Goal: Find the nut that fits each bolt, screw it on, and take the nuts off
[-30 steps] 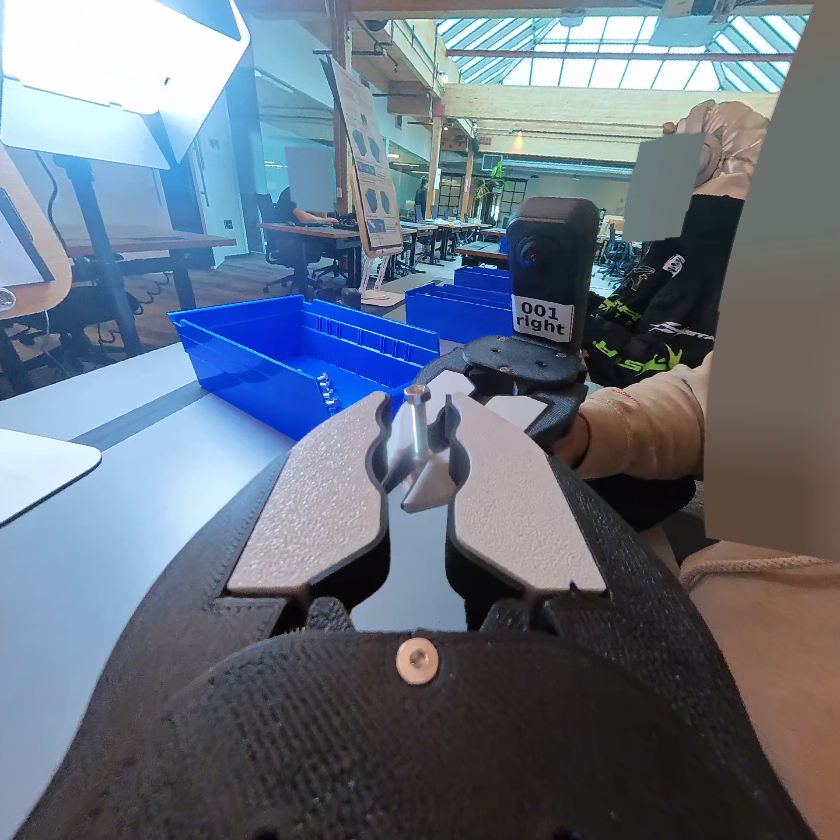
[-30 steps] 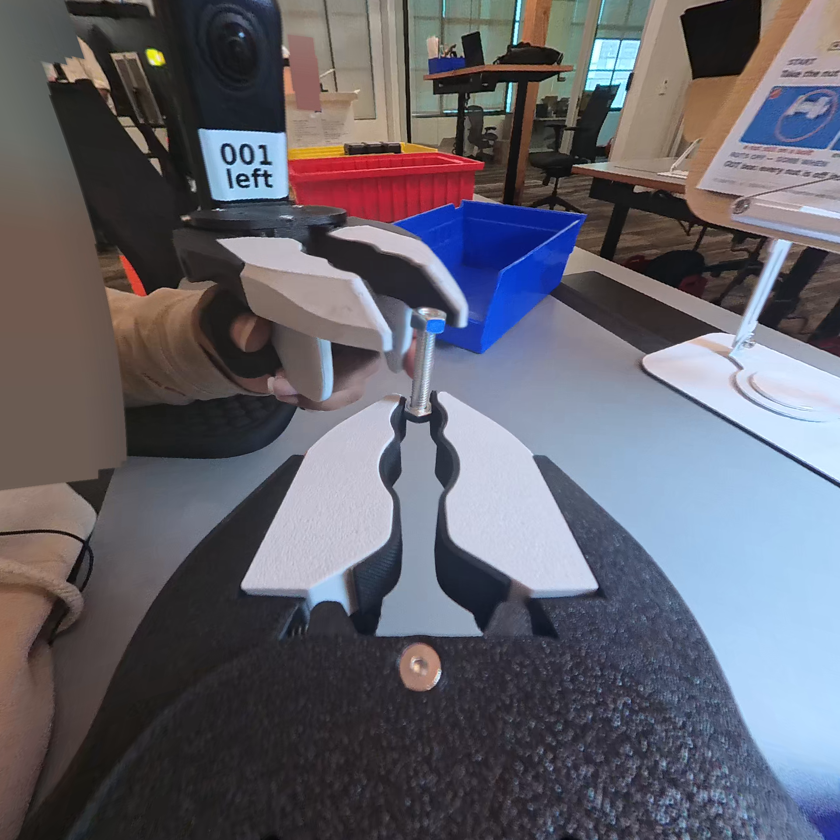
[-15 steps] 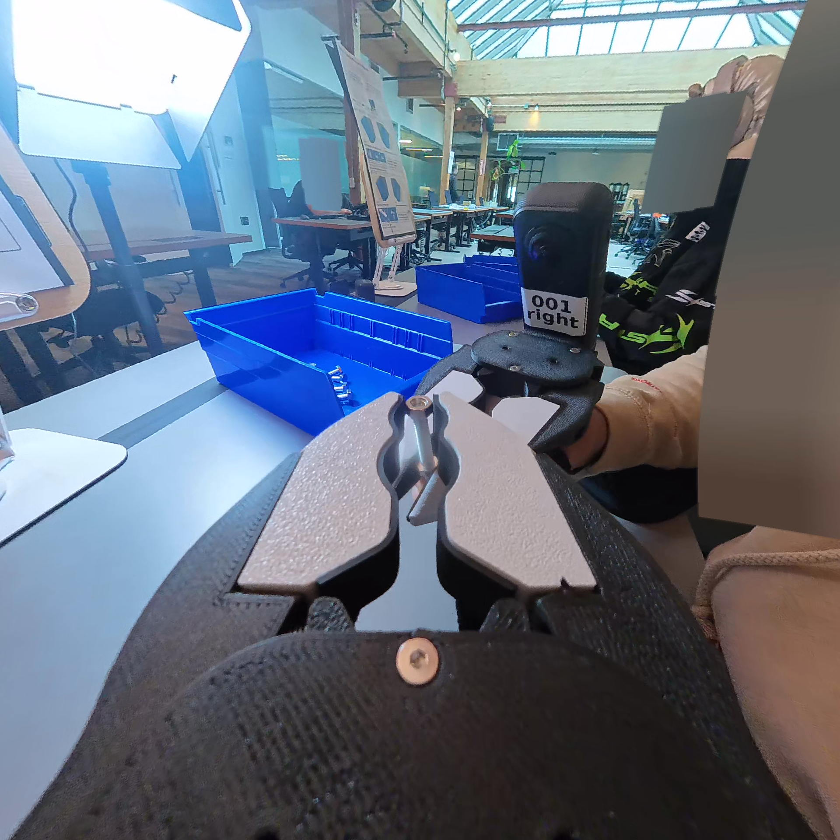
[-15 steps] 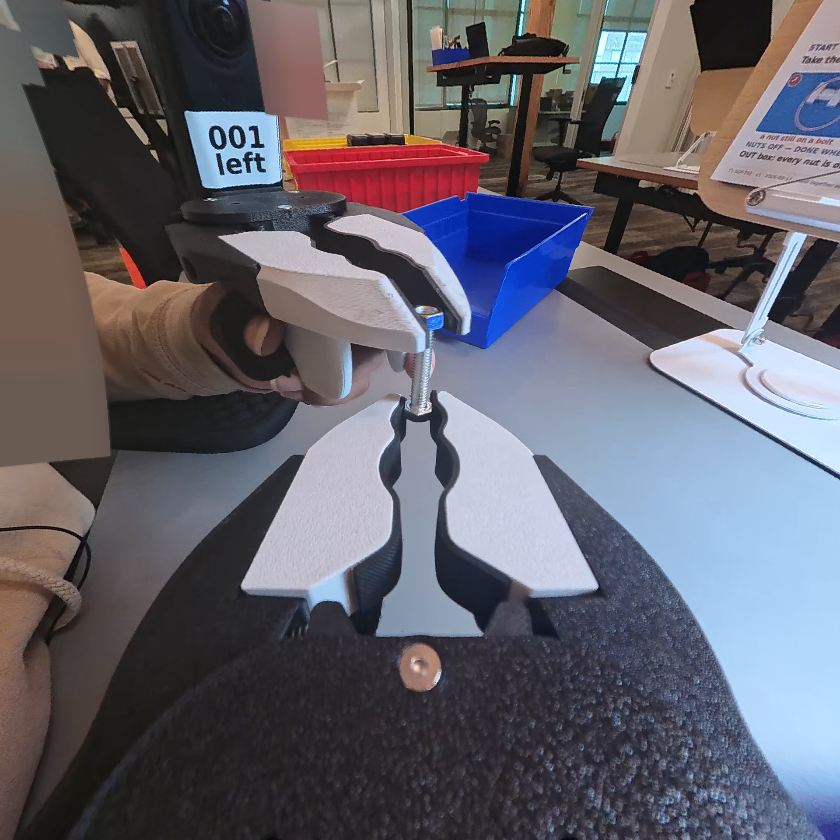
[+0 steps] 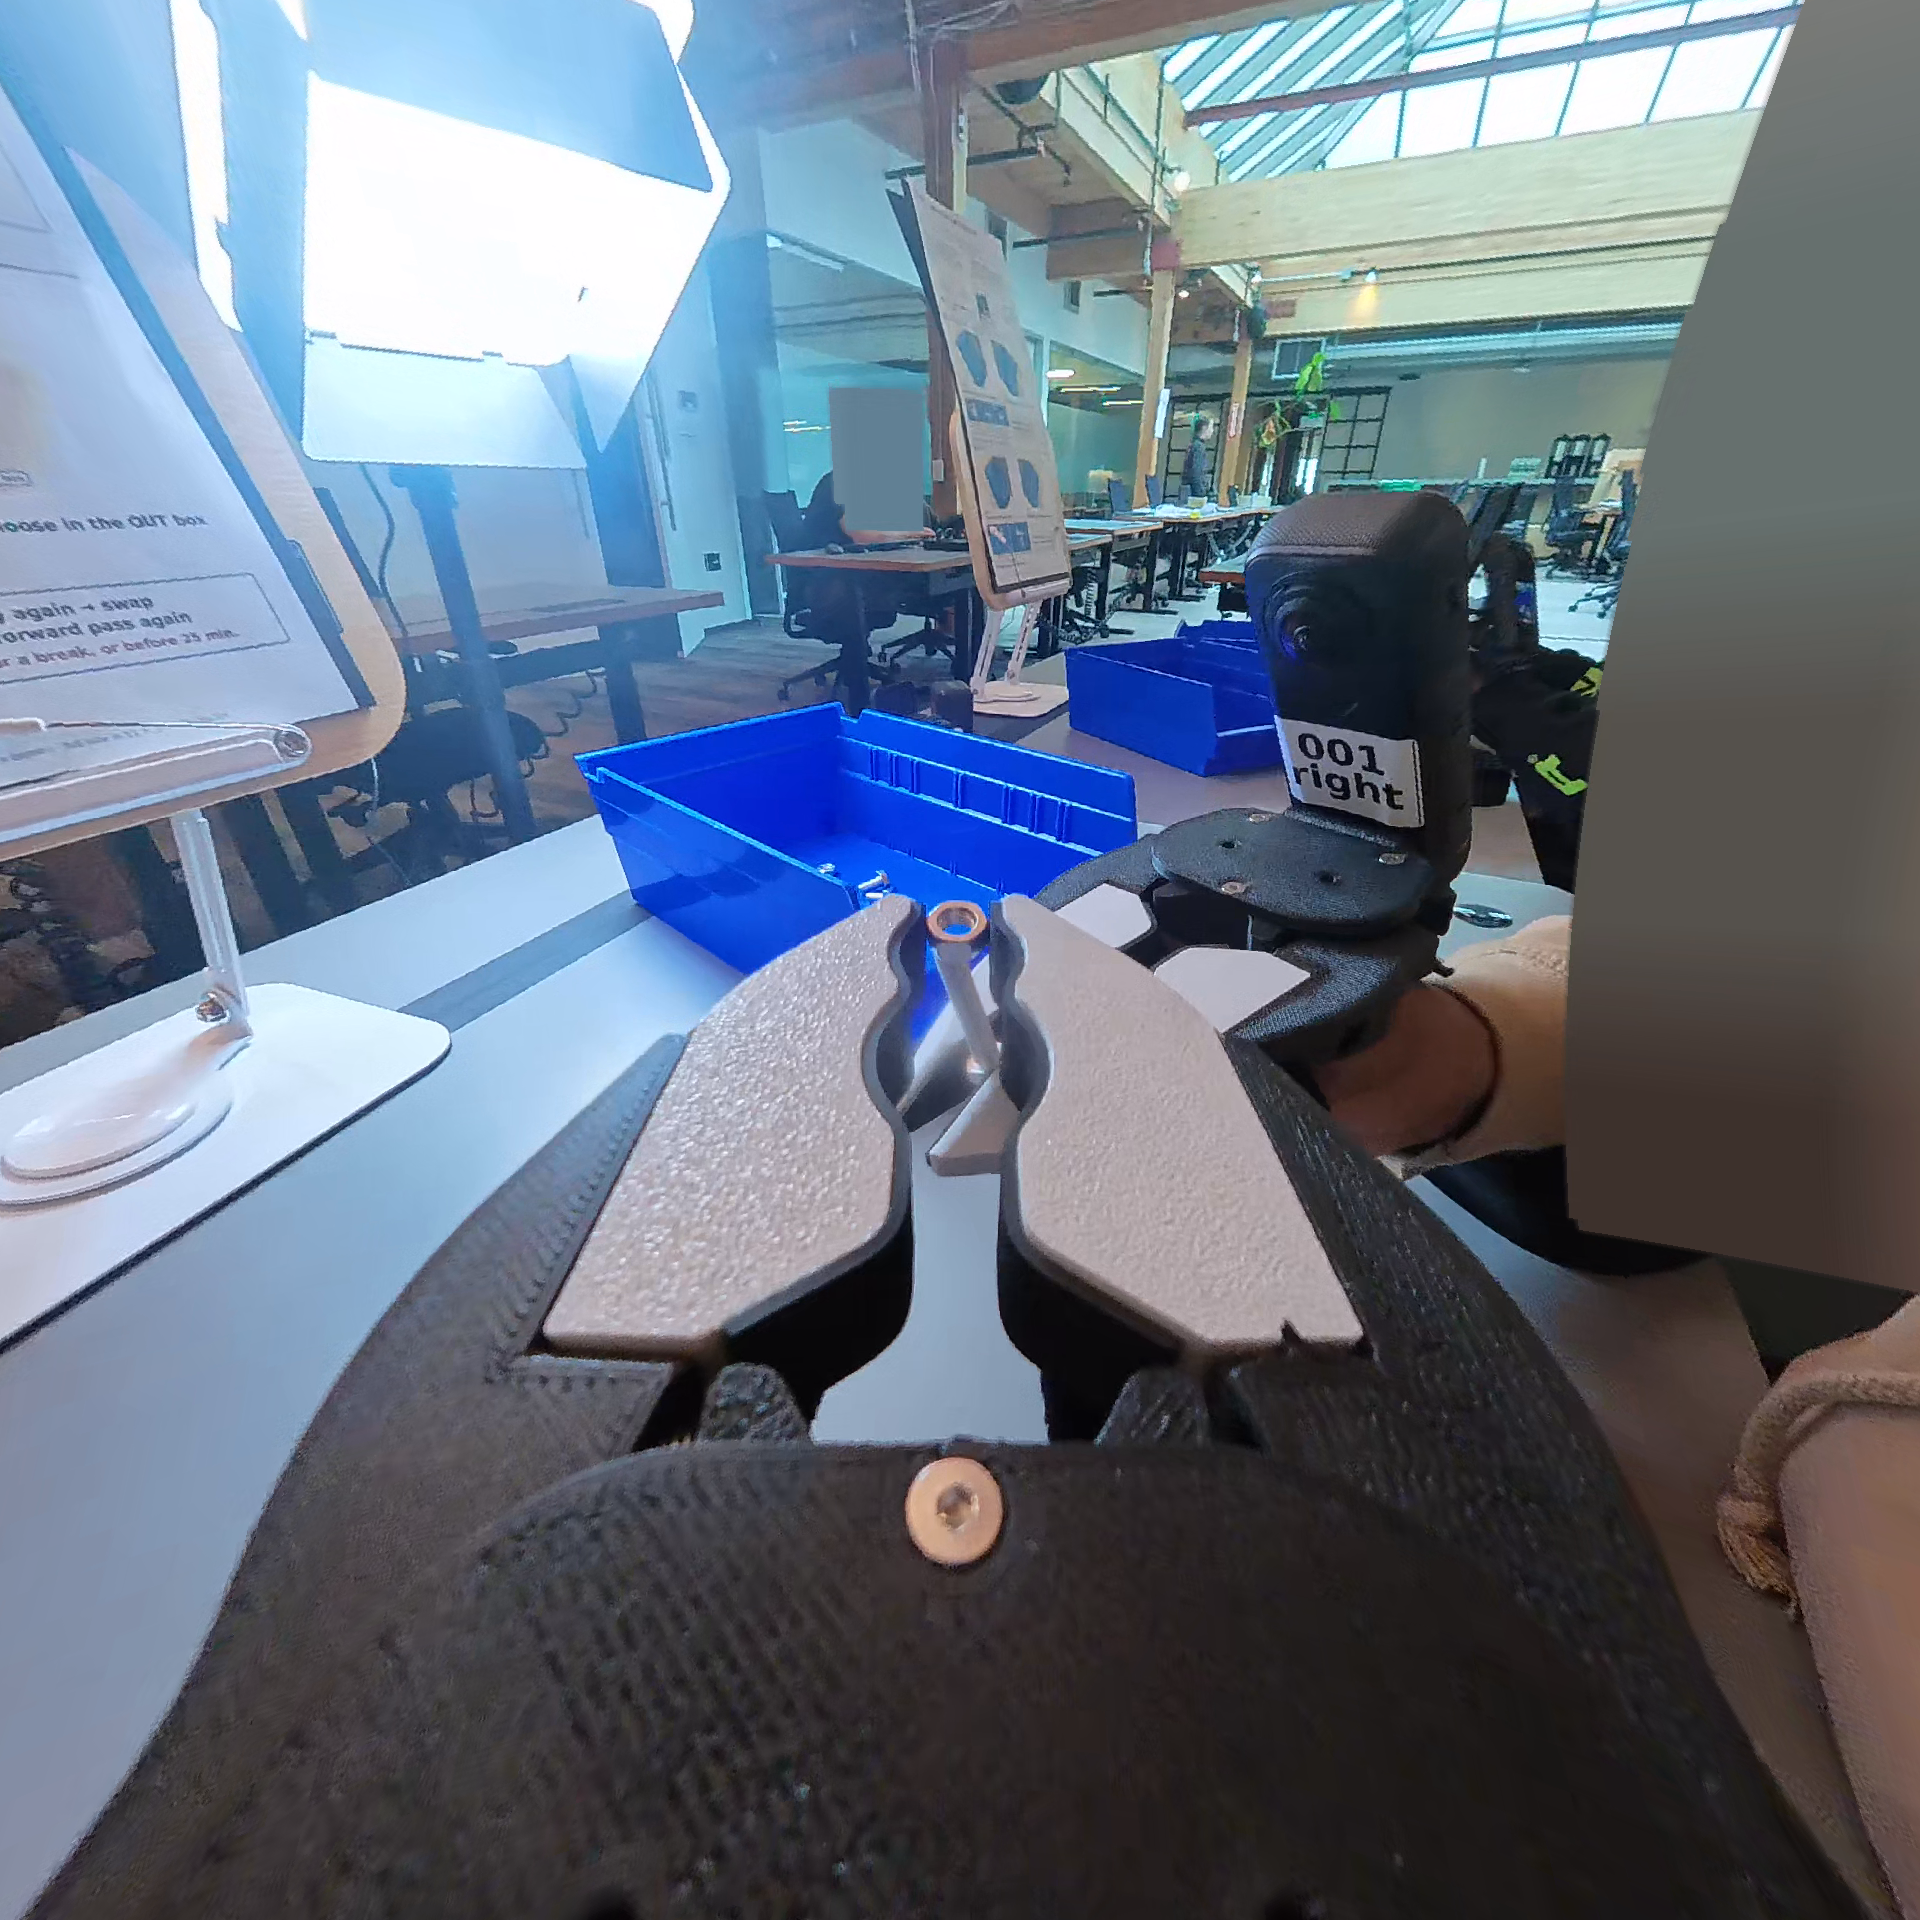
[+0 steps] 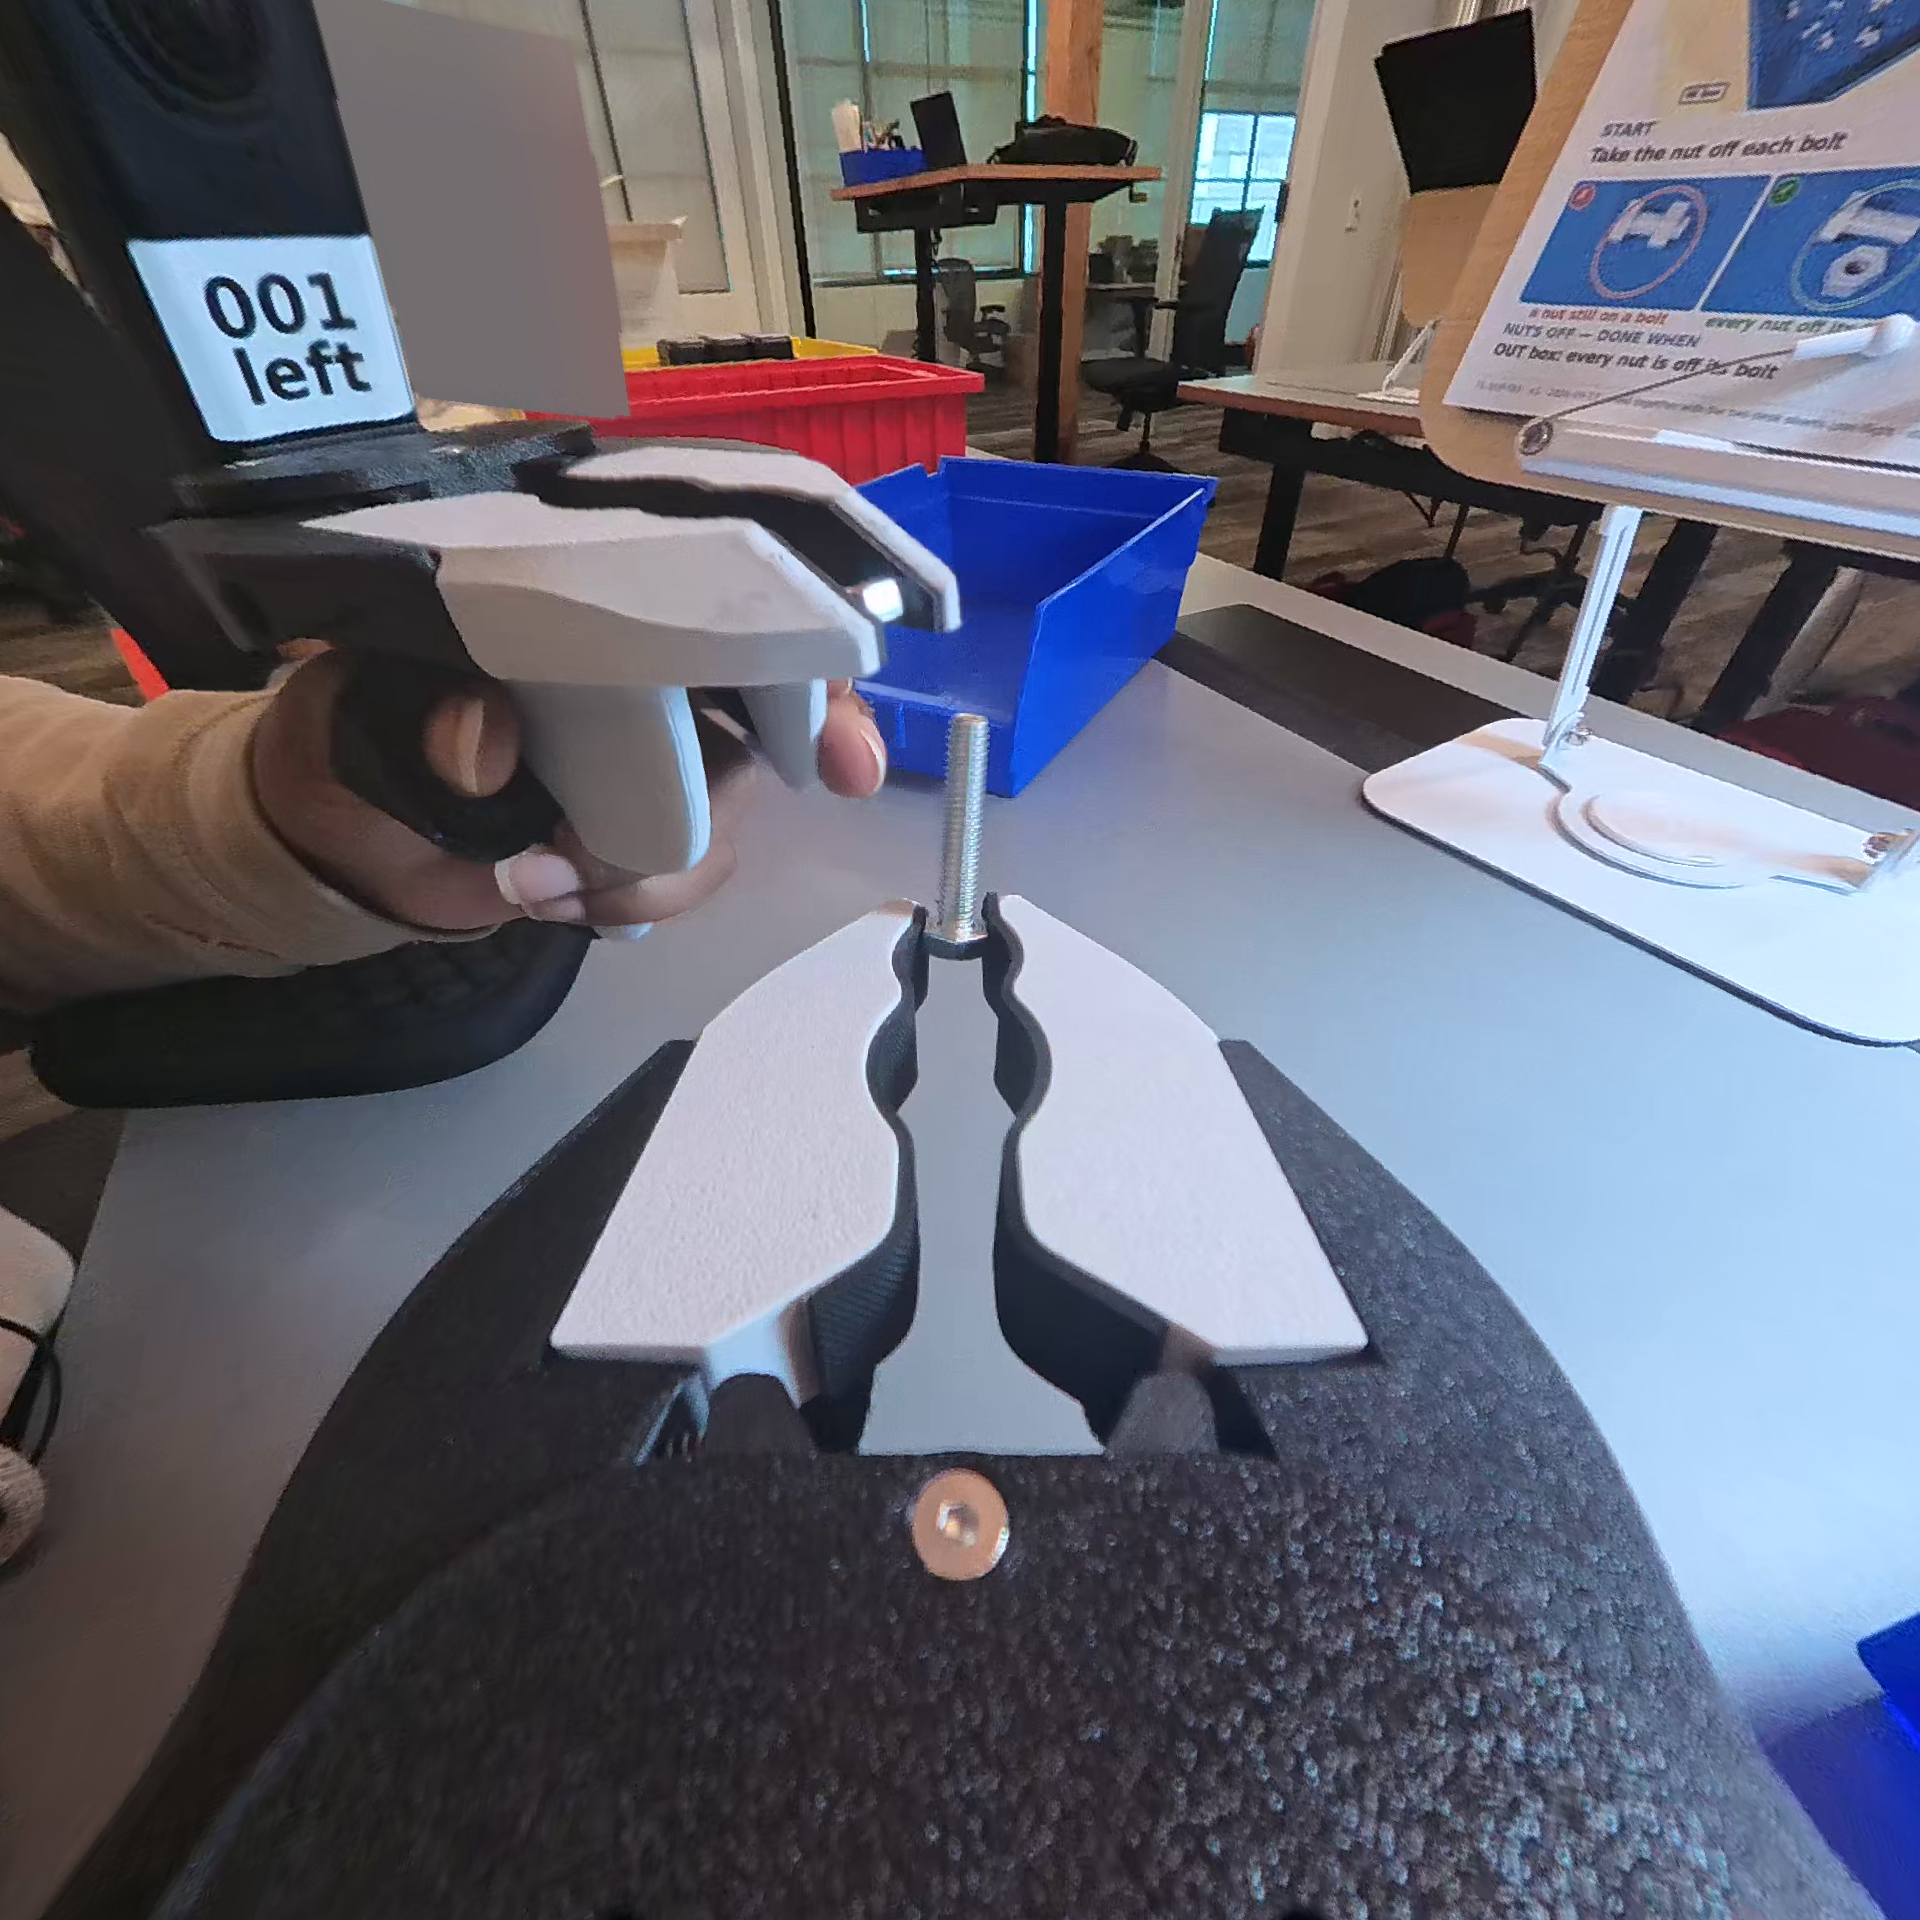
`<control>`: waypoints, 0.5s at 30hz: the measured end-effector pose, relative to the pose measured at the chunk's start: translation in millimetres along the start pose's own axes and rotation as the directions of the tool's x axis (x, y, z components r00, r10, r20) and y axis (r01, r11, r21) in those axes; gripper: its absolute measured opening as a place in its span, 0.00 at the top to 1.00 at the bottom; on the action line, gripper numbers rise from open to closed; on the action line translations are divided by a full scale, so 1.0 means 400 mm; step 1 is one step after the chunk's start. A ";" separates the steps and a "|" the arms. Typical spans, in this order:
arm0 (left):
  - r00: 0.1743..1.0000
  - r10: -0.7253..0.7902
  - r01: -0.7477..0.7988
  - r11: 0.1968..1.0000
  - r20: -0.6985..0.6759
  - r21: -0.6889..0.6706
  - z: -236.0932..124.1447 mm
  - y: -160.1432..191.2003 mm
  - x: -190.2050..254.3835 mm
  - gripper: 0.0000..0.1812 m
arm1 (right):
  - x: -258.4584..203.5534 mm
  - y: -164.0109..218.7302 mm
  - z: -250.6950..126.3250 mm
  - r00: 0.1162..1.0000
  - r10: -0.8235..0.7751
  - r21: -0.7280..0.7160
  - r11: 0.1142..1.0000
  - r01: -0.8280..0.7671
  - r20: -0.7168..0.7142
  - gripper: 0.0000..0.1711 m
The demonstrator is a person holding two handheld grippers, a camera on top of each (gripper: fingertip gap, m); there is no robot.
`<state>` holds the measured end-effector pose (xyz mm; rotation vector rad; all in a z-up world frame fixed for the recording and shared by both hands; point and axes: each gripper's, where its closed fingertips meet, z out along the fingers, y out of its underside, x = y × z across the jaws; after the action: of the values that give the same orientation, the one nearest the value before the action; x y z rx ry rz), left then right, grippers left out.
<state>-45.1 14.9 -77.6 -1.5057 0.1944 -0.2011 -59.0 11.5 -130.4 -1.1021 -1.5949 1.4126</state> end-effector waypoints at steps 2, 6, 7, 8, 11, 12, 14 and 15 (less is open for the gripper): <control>1.000 -0.008 0.007 1.000 0.017 0.006 -0.005 -0.005 -0.012 0.94 | 0.010 -0.002 -0.002 1.000 0.004 0.003 1.000 -0.004 -0.011 0.94; 0.999 -0.016 0.017 1.000 0.048 -0.019 -0.016 0.003 -0.052 0.94 | 0.070 -0.019 -0.026 0.998 0.004 0.005 1.000 -0.004 -0.069 0.94; 0.998 -0.003 0.005 1.000 0.068 -0.027 -0.020 0.008 -0.067 0.94 | 0.102 -0.028 -0.040 0.995 0.003 -0.006 1.000 -0.003 -0.100 0.94; 0.996 0.012 -0.009 0.999 0.087 -0.036 -0.023 0.013 -0.081 0.94 | 0.143 -0.041 -0.059 0.990 0.003 -0.020 1.000 -0.006 -0.140 0.94; 0.994 0.030 -0.022 0.997 0.103 -0.073 -0.027 0.031 -0.104 0.94 | 0.319 -0.069 -0.151 0.953 -0.005 -0.107 0.994 -0.029 -0.304 0.94; 0.994 0.030 -0.022 0.997 0.104 -0.075 -0.028 0.034 -0.108 0.94 | 0.385 -0.069 -0.188 0.933 0.000 -0.152 0.987 -0.058 -0.360 0.94; 0.994 0.033 -0.024 0.996 0.100 -0.087 -0.030 0.040 -0.112 0.94 | 0.508 -0.039 -0.257 0.895 -0.007 -0.300 0.943 -0.143 -0.447 0.94; 0.994 0.039 -0.030 0.995 0.099 -0.093 -0.030 0.043 -0.113 0.94 | 0.564 -0.012 -0.291 0.874 -0.032 -0.391 0.902 -0.184 -0.485 0.94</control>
<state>-91.7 15.4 -95.2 -1.5978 0.1498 -0.0891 -36.2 263.9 -114.5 -1.6433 -1.5233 0.7436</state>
